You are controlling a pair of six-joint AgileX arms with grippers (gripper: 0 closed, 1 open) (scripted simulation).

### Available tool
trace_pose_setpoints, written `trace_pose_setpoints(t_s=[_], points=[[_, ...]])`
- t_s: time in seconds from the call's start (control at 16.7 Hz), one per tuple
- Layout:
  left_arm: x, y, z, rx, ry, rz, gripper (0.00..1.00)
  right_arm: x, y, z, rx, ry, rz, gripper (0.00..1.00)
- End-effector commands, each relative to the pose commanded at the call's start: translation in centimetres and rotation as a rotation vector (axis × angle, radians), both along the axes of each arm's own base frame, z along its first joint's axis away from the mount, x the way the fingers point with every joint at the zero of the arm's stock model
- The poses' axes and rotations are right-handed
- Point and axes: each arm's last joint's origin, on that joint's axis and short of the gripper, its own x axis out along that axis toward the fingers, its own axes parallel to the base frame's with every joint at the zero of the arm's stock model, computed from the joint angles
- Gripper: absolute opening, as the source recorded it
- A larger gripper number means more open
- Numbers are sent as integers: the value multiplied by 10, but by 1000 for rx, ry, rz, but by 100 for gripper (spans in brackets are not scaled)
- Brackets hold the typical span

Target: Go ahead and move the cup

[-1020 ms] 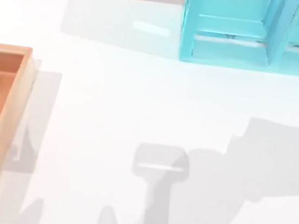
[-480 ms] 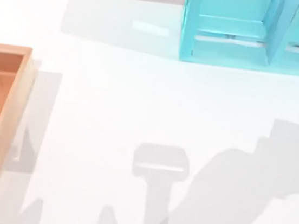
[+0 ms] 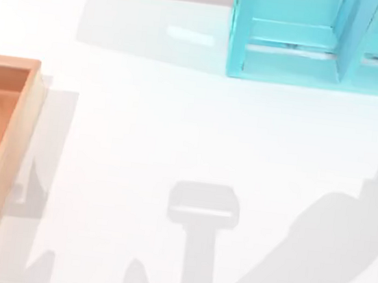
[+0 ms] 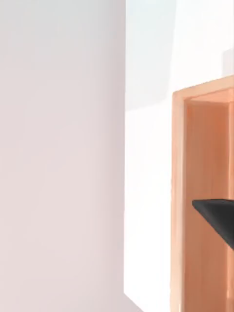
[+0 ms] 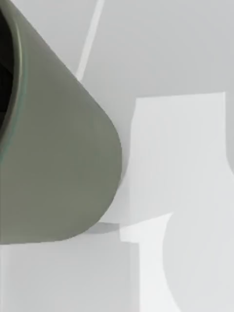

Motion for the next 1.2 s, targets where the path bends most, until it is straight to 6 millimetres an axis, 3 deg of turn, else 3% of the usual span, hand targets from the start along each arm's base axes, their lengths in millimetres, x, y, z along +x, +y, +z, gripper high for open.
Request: trace_pose_setpoints(t_s=[0.06,0.84,1.2], points=[[0,0,0,0,0,0,100,0,0,0,0,0,0,100],[0,0,0,0,0,0,100,0,0,0,0,0,0,2],[0,0,0,0,0,0,100,0,0,0,0,0,0,0]])
